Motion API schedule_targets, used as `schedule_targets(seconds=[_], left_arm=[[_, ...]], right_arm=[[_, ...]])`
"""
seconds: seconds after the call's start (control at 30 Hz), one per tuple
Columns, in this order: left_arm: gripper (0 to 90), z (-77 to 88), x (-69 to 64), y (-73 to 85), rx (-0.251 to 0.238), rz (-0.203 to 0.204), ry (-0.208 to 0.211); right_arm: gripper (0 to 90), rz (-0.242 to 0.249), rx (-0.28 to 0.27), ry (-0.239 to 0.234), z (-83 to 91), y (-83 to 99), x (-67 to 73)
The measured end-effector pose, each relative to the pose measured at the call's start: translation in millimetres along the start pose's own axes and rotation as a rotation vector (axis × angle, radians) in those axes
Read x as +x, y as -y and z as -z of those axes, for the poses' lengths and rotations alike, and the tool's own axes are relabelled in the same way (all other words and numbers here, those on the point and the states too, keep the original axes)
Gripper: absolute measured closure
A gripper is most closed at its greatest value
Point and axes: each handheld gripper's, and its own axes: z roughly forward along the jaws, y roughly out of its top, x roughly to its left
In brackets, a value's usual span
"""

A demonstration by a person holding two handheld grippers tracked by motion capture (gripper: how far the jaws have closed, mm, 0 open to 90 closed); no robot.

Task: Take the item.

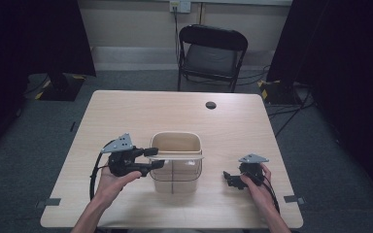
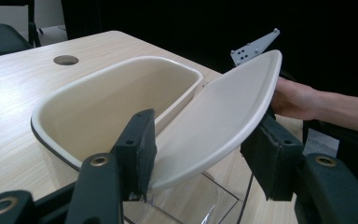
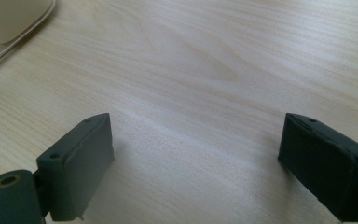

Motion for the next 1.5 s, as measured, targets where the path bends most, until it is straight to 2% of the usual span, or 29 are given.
schedule_targets(seconds=[0.63,1.5], left_arm=[[50.3,1.0,4.1,-3.8,0.004,-0.006,-0.001],[54.7,0.1,12.4,-8.2,0.000,0.016,0.005]], right_arm=[[9.3,-0.001,0.000,0.000,0.0,0.0,0.0],[9.3,-0.001,0.000,0.000,0.0,0.0,0.0]])
